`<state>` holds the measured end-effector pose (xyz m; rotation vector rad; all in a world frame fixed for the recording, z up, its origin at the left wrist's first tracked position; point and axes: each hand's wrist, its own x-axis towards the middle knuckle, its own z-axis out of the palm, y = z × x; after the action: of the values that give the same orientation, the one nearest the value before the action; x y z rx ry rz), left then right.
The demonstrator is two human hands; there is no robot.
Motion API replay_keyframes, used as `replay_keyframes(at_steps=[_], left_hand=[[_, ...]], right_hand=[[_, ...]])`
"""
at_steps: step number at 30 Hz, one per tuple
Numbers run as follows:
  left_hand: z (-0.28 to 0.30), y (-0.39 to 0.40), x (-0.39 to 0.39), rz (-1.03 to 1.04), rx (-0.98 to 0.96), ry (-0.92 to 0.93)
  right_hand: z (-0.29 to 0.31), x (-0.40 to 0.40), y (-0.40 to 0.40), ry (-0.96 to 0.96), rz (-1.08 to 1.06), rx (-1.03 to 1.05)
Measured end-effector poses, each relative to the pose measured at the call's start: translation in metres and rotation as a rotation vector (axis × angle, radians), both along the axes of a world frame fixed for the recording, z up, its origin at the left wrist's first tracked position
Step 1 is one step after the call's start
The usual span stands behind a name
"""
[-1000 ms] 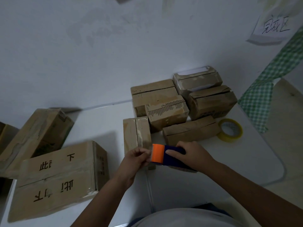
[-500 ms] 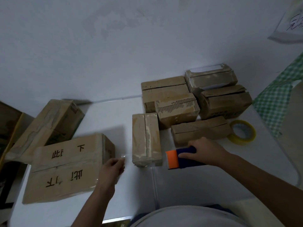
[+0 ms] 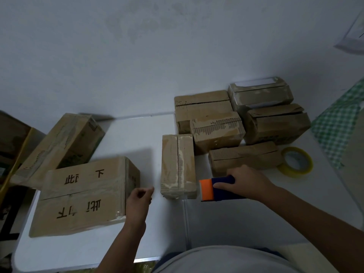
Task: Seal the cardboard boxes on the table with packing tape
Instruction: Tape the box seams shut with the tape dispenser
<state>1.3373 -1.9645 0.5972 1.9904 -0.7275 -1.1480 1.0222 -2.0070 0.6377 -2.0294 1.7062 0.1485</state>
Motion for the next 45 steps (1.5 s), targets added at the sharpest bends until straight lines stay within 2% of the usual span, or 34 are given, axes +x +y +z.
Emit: replay_keyframes(at_steps=[7, 11, 16, 22, 25, 27, 29, 31, 33, 35, 37, 39, 41, 45], left_hand=[[-0.006, -0.001, -0.011, -0.097, 0.085, -0.026], [-0.007, -0.006, -0.012, -0.084, 0.063, -0.088], [-0.007, -0.013, -0.004, -0.078, 0.057, -0.074], [-0.010, -0.016, 0.000, -0.209, 0.119, -0.127], [-0.002, -0.024, 0.007, -0.323, 0.128, -0.266], [0.010, -0.035, 0.011, -0.443, 0.243, -0.365], [0.030, -0.044, 0.013, -0.554, 0.341, -0.587], [0.045, -0.048, 0.015, -0.686, 0.179, -0.802], [0.051, -0.046, 0.005, -0.759, -0.213, -0.829], [0.046, -0.047, -0.016, -0.994, -0.411, -0.810], [0.027, -0.053, -0.037, -1.298, -0.414, -0.869], [0.008, -0.062, -0.045, -1.478, -0.375, -0.997], [-0.009, -0.068, -0.041, -1.490, -0.358, -1.079], [-0.028, -0.070, -0.034, -1.432, -0.378, -1.121]], right_hand=[[-0.013, 0.010, -0.001, 0.048, -0.020, 0.047], [-0.019, 0.019, 0.002, 0.060, -0.063, 0.052], [-0.027, 0.031, 0.010, 0.024, -0.110, 0.035], [-0.028, 0.029, 0.011, 0.020, -0.117, 0.084], [-0.027, 0.029, 0.011, 0.029, -0.111, 0.084], [-0.025, 0.029, 0.009, 0.038, -0.105, 0.080], [-0.025, 0.028, 0.008, 0.047, -0.105, 0.081], [-0.026, 0.025, 0.009, 0.042, -0.107, 0.080], [-0.028, 0.026, 0.011, 0.021, -0.115, 0.088], [-0.030, 0.029, 0.012, 0.001, -0.121, 0.097], [-0.030, 0.029, 0.011, -0.004, -0.128, 0.101], [-0.029, 0.025, 0.010, 0.005, -0.135, 0.098], [-0.029, 0.018, 0.011, -0.020, -0.152, 0.092], [-0.030, 0.006, 0.016, -0.057, -0.139, 0.041]])
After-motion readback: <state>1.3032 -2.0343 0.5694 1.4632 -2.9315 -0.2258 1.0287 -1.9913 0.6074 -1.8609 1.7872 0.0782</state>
